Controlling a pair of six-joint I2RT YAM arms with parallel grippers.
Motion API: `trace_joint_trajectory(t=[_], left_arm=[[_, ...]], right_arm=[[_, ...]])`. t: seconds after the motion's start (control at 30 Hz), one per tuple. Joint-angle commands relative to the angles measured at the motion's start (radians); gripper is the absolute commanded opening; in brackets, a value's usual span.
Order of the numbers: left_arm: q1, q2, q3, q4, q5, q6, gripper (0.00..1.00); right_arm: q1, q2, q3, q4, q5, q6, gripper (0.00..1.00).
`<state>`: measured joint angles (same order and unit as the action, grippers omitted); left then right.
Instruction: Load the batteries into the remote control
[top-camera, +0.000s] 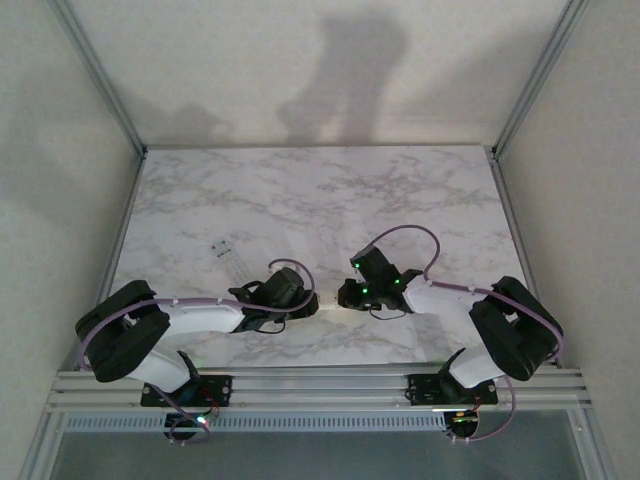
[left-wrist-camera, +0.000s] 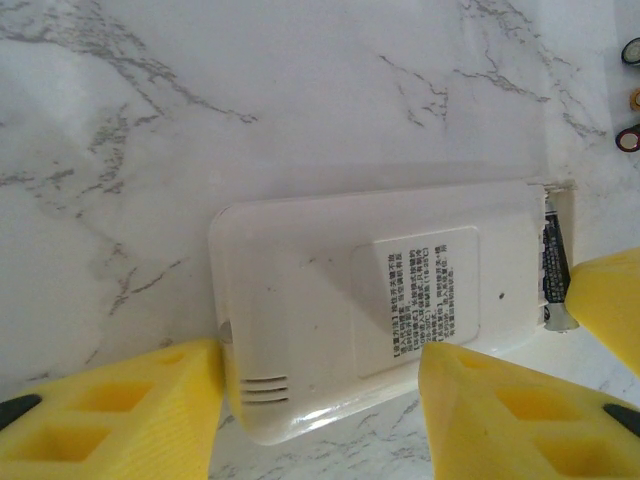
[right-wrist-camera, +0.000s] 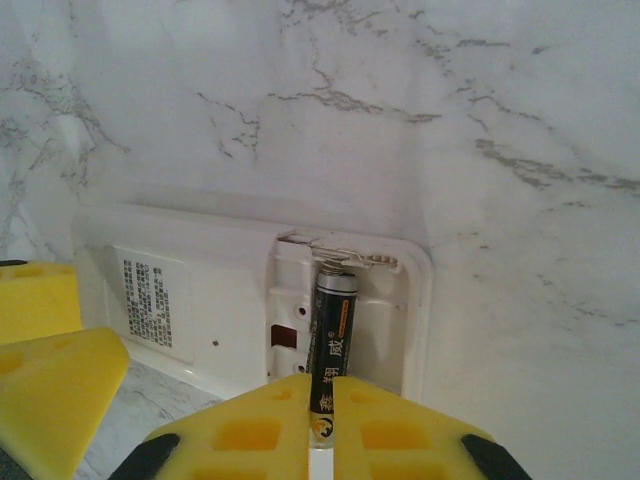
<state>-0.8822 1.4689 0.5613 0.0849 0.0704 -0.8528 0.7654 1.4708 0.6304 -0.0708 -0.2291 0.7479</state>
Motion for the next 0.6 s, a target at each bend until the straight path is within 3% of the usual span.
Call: trace_joint_trajectory(t=[0.0,0.57], left_arm=[[-0.012,0.008,0.016,0.011,-0.009,0.015,0.54],[-0.011,-0.002,0.006,0.01,-0.014,0.013,0.54]], right_arm=[[-0.003,0.03,0.019,-0.005,0.008,-0.008,0.09],[-0.003,0.142,0.063,0.016,0.009,-0.033,0.07]])
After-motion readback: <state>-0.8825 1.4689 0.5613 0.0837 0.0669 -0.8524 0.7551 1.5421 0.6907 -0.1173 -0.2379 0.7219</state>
